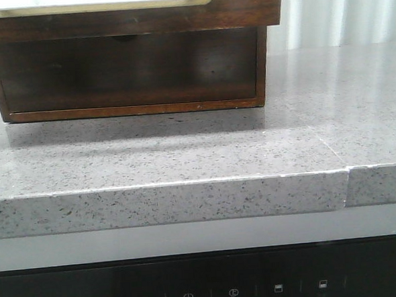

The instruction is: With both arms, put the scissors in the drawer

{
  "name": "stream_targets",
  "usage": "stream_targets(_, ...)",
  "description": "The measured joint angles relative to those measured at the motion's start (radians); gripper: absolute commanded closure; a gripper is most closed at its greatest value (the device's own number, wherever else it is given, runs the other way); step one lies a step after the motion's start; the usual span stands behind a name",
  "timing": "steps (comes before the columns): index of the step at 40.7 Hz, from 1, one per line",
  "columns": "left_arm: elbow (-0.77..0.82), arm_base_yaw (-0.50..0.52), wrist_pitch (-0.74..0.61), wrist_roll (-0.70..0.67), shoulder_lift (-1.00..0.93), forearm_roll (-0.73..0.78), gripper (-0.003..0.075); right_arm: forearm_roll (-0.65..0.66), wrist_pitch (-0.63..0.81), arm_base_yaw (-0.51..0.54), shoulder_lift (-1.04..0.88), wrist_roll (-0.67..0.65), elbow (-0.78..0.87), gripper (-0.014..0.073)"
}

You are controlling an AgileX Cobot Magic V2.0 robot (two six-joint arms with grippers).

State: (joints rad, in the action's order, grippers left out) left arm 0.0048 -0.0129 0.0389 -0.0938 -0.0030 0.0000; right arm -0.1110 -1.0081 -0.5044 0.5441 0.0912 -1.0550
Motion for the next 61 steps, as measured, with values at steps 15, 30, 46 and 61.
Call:
stream_targets(15, 0.000, 0.000, -0.025, 0.035, 0.000, -0.007, 0.0741, 0.000, 0.000, 0.000, 0.000, 0.000, 0.000, 0.0716)
stream_targets(30, 0.000, 0.000, -0.027, 0.035, 0.000, -0.009, 0.0741, 0.000, 0.000, 0.000, 0.000, 0.000, 0.000, 0.0716)
stream_targets(46, 0.000, 0.000, -0.027, 0.035, 0.000, -0.009, 0.0741, 0.057, 0.151, 0.057, -0.059, 0.000, 0.131, 0.0716)
stream_targets(61, 0.000, 0.000, -0.027, 0.035, 0.000, -0.009, 0.0741, 0.104, 0.806, 0.388, -0.411, 0.000, 0.751, 0.0716)
